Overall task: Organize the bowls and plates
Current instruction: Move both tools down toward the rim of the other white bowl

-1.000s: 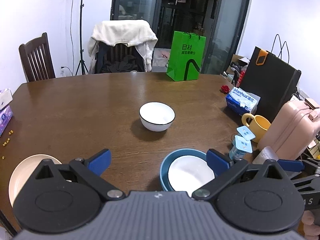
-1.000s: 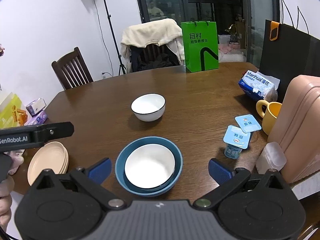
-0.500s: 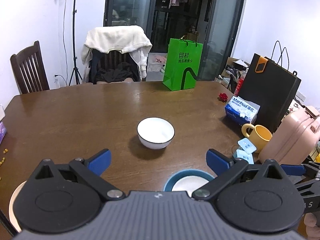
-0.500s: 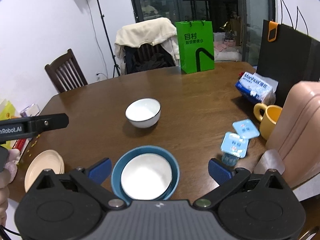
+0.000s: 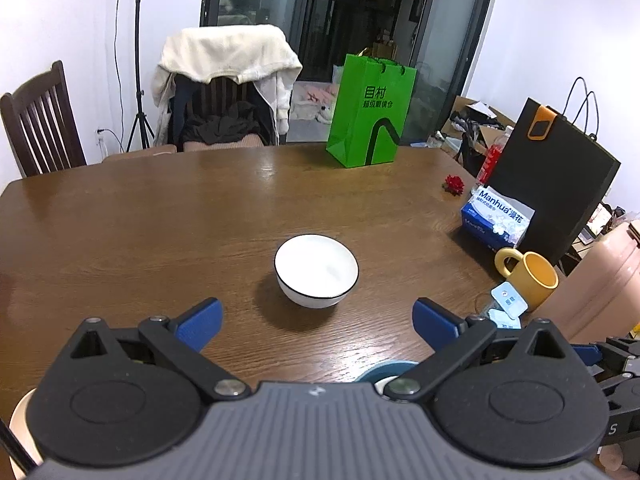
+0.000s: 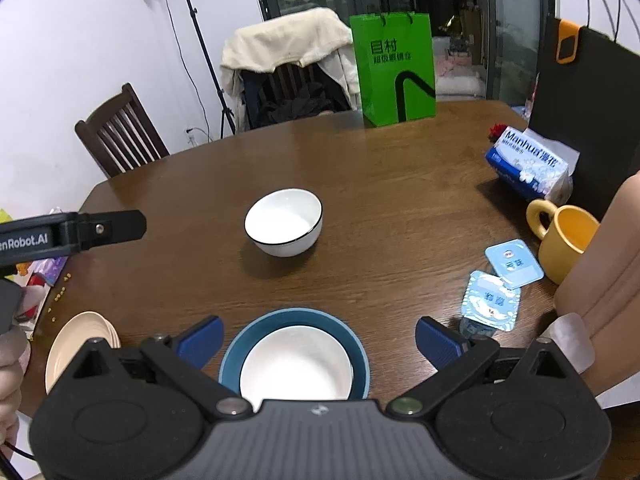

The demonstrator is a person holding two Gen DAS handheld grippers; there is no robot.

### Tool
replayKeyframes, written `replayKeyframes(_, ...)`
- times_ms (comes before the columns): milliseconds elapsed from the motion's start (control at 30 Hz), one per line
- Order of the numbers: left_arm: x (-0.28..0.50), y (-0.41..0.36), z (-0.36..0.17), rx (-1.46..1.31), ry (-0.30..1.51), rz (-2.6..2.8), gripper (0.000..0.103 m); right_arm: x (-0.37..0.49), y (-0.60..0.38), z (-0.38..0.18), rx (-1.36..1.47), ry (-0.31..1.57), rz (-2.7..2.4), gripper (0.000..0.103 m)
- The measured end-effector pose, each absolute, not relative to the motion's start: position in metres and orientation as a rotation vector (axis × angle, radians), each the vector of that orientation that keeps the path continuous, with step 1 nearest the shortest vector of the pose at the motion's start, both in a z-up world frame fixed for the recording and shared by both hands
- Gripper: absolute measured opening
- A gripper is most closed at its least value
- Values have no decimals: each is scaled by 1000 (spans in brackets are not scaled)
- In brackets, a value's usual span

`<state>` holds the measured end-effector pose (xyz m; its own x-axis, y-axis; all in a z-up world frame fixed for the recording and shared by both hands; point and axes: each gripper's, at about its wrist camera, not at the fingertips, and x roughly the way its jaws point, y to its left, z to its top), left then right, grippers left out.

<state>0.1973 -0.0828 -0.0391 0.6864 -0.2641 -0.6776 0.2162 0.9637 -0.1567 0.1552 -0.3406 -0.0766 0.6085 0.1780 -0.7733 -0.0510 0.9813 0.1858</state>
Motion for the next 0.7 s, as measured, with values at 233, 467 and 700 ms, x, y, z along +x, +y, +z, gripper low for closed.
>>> replayKeyframes(233,221,-75,-47,-69,810,-270,103,177,-335,-87,143,979,123,102)
replayKeyframes(467,243,-72,-57,-60,852,-272,103,198,-328,-93,116,1019,107,102)
replayKeyframes(700,265,-69,-66,-62,885,-281,103,228,-324,-95,134,1037,97,102)
